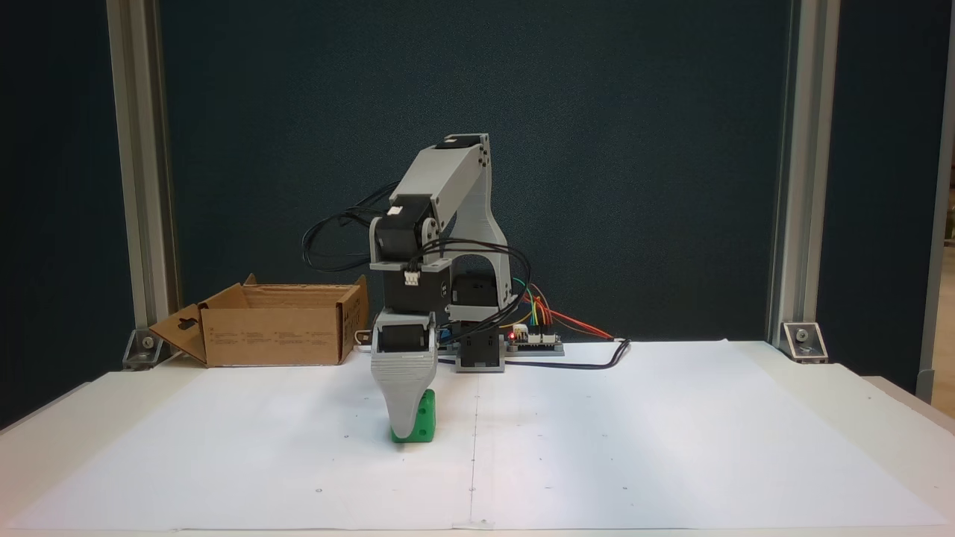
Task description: Grasp a green dice and put it in the bin.
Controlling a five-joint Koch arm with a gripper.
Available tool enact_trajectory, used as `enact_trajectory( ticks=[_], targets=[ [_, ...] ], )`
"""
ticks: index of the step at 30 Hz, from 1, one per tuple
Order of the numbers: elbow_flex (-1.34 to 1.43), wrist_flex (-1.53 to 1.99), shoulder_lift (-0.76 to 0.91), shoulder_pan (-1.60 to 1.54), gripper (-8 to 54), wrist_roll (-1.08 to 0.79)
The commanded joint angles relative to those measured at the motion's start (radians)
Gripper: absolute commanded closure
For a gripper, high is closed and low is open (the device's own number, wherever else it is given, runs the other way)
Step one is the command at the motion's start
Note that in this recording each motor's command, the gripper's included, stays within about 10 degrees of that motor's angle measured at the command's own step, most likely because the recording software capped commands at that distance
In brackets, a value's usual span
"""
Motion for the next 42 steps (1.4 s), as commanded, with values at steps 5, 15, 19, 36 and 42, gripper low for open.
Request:
enact_trajectory(
  ticks=[5,15,19,36,42],
  targets=[
    [-0.017,-0.018,0.003,0.0,2.5,-0.052],
    [-0.017,-0.031,-0.017,-0.002,6.2,-0.052],
    [-0.017,-0.038,-0.017,0.0,11.3,-0.054],
    [-0.08,0.12,0.153,0.025,33.8,-0.028],
    [-0.359,0.446,0.276,0.026,33.8,0.054]
  ],
)
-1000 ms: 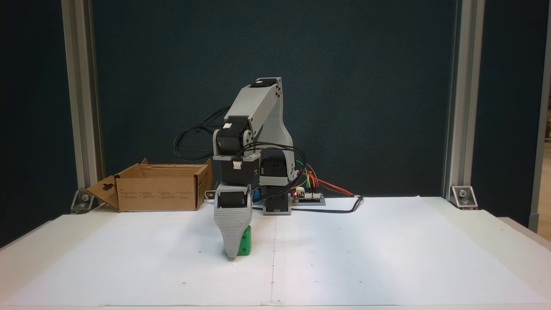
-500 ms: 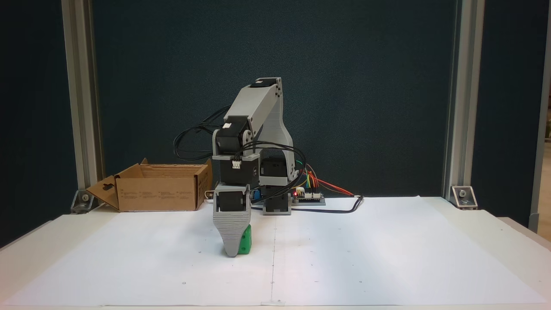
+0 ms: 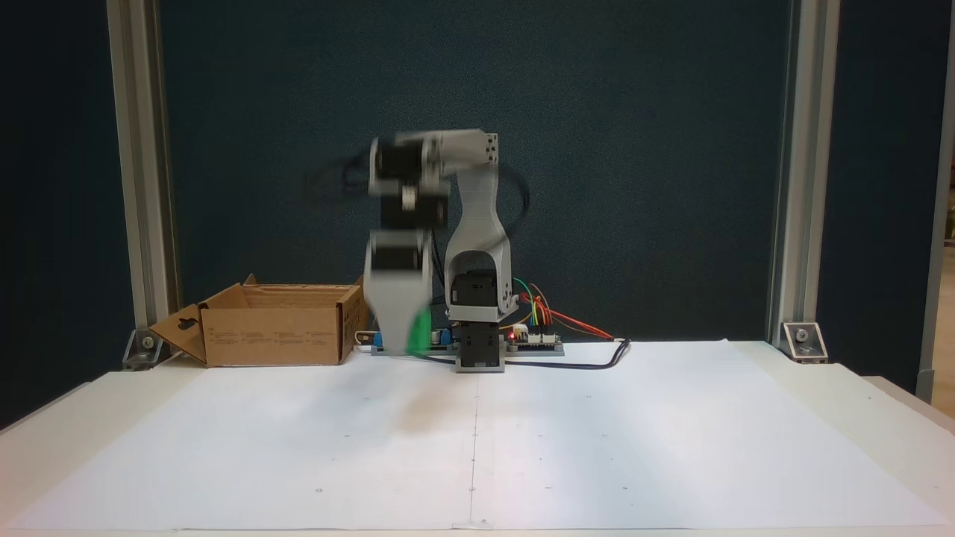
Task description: Grasp a green dice and put it in the bin.
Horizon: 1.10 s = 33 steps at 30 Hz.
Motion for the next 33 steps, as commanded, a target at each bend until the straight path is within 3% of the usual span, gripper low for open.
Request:
enact_trajectory(
  ticks=[1,9,17,26,33],
  targets=[
    [-0.081,0.164,0.074,0.002,33.8,0.058],
    [-0.083,0.319,0.124,0.207,33.8,0.064],
    [-0.275,0.256,0.164,0.725,33.8,0.06],
    [-0.324,-0.064,0.052,1.216,33.8,0.006],
    [-0.324,-0.239,-0.098,1.419,33.8,-0.078]
  ],
)
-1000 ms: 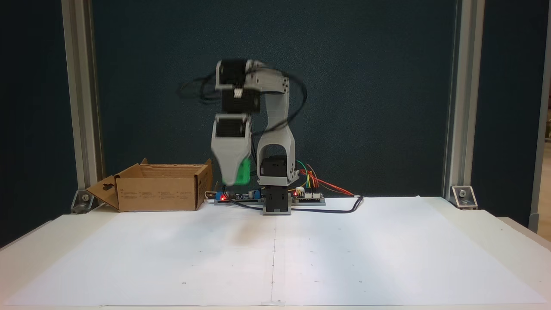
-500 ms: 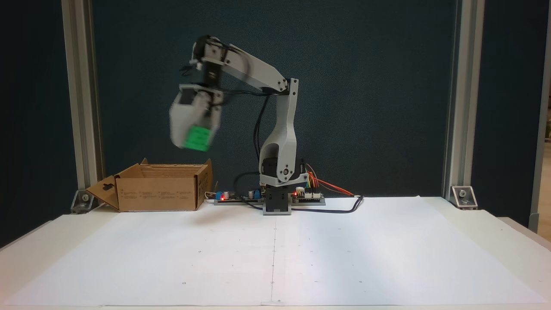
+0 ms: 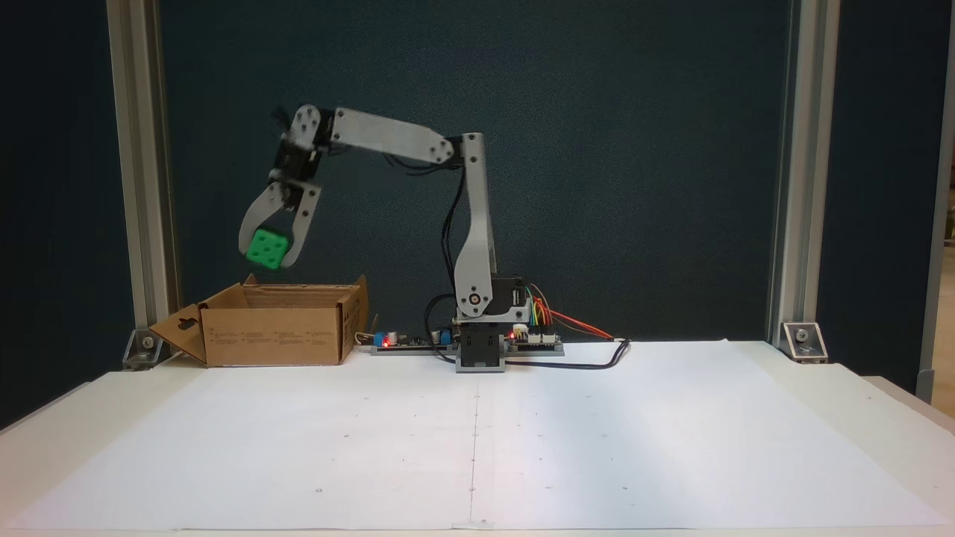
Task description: Grasp a green dice and put it in the bin.
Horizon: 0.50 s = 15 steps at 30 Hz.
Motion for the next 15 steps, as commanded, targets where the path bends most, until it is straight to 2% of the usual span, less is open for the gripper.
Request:
enact_trajectory(
  ticks=[1,7,15],
  targets=[
    [-0.063,-0.08,-0.026,0.055,33.8,-0.091],
    [-0.063,-0.095,-0.132,0.115,33.8,-0.189],
    [-0.058,-0.106,-0.201,0.114,33.8,-0.198]
  ],
)
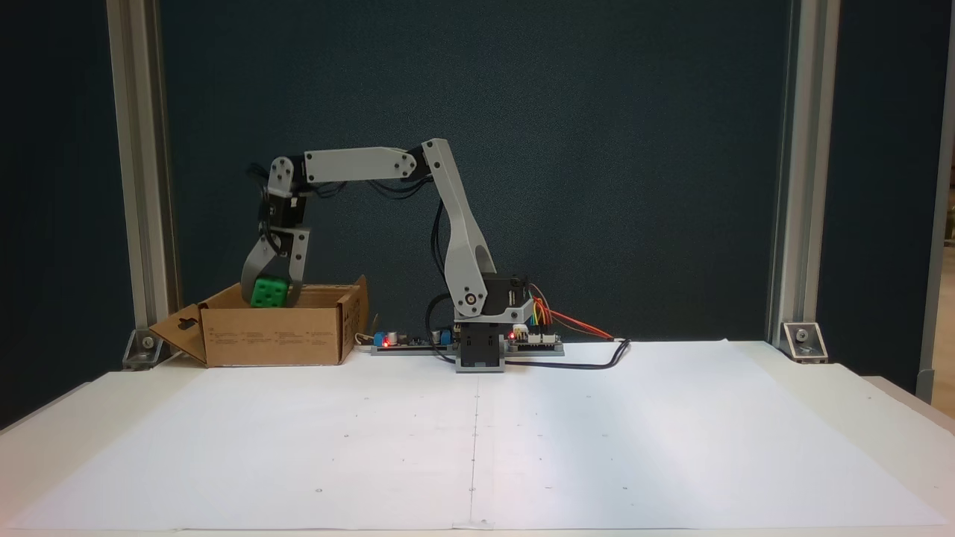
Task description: Grasp a green dice and put it in the bin.
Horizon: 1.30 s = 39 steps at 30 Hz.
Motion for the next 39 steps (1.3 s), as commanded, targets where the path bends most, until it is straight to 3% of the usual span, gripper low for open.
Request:
enact_trajectory(
  ticks=[1,3,6,11,17,25,39],
  targets=[
    [-0.058,-0.037,0.017,0.011,33.3,-0.063],
    [-0.057,-0.034,0.015,0.012,13.7,-0.06],
    [-0.057,-0.032,0.006,0.009,3.7,-0.06],
    [-0.058,-0.041,0.032,0.0,3.0,-0.037],
    [-0.06,-0.041,0.264,-0.158,3.0,0.176],
    [-0.058,-0.04,0.419,-0.566,2.5,0.337],
    [0.009,-0.041,0.537,-1.269,1.8,0.413]
  ],
)
